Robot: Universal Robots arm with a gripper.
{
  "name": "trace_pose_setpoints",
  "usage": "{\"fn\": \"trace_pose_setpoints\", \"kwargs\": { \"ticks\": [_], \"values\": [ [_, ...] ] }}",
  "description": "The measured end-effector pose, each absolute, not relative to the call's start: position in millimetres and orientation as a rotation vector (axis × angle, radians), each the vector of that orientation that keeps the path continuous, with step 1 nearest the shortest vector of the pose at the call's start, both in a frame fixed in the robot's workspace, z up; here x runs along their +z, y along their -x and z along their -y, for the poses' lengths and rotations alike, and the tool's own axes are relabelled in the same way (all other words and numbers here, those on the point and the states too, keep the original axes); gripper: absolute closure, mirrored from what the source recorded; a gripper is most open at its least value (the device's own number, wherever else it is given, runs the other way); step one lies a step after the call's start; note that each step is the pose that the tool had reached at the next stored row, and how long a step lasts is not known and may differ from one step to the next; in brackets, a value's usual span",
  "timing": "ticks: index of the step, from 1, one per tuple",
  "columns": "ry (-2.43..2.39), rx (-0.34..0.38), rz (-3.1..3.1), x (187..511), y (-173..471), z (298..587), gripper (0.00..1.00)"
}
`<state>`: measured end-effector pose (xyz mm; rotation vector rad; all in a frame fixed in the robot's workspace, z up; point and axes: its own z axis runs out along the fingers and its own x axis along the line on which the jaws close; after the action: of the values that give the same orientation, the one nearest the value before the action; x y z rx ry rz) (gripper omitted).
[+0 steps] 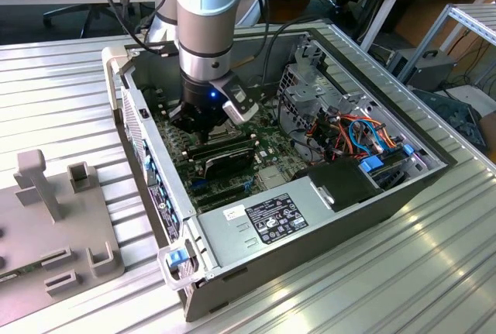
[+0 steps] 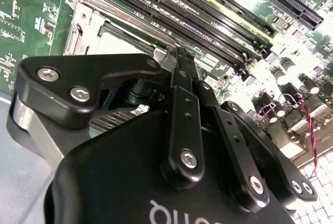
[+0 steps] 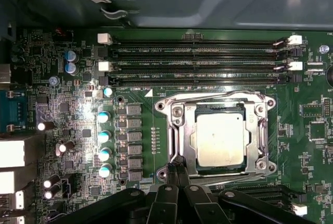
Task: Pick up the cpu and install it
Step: 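Install the second cpu locking lever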
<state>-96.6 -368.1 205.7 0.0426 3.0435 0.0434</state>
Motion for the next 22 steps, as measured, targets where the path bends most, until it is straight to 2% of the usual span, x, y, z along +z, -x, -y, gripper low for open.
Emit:
{"fn": "trace_pose_setpoints", "kwargs": {
  "ticks": [22],
  "values": [
    [-0.043, 0.059, -3.019, 204.3, 104.0, 368.3, 0.89]
  ]
}}
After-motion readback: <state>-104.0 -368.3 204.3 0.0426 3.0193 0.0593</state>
